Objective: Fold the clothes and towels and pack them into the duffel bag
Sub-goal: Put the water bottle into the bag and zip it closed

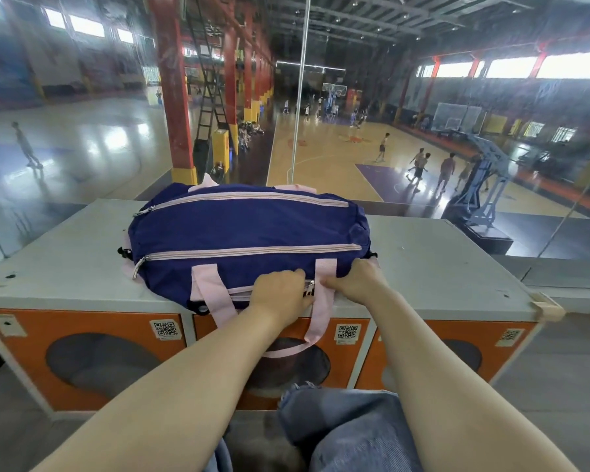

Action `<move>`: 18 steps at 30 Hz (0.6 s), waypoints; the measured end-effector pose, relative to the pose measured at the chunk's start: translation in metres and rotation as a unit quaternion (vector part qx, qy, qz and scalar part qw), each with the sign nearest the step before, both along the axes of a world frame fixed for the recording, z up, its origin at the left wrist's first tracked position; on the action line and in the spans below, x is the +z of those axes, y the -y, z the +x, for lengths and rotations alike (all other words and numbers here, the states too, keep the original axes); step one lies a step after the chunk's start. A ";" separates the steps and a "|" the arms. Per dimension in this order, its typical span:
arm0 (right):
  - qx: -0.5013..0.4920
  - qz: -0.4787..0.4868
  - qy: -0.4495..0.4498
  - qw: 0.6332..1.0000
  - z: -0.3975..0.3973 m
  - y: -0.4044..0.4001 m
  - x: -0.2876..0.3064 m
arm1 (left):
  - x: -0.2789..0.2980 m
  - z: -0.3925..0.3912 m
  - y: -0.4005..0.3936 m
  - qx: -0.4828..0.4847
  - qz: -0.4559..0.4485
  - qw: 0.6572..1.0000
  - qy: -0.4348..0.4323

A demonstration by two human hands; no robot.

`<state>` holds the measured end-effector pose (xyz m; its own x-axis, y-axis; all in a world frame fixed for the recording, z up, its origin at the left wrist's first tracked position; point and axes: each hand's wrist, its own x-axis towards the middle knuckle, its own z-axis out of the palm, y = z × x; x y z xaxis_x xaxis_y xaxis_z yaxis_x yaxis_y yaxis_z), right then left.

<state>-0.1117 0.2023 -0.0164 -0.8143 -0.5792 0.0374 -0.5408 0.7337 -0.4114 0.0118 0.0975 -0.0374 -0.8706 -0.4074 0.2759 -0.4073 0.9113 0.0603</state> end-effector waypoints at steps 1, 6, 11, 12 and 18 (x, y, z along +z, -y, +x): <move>-0.005 -0.006 -0.010 1.000 -0.003 0.000 -0.003 | -0.001 -0.001 0.000 0.001 0.003 1.000 -0.013; -0.015 -0.047 -0.012 0.999 -0.010 0.004 -0.013 | -0.003 -0.007 -0.002 0.011 0.059 0.997 -0.050; -0.016 -0.060 -0.002 0.998 -0.012 0.007 -0.016 | -0.001 -0.011 -0.001 0.037 0.076 0.996 -0.031; -0.016 -0.057 -0.005 0.998 -0.012 0.008 -0.015 | 0.000 -0.012 -0.001 0.038 0.072 0.996 -0.022; -0.042 -0.063 0.005 0.997 -0.012 0.011 -0.017 | 0.014 -0.011 -0.002 0.046 0.074 0.996 0.023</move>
<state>-0.1239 0.1916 -0.0335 -0.8603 -0.5003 0.0981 -0.4755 0.7181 -0.5082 0.0011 0.0995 -0.0239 -0.8383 -0.5184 0.1690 -0.4933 0.8531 0.1702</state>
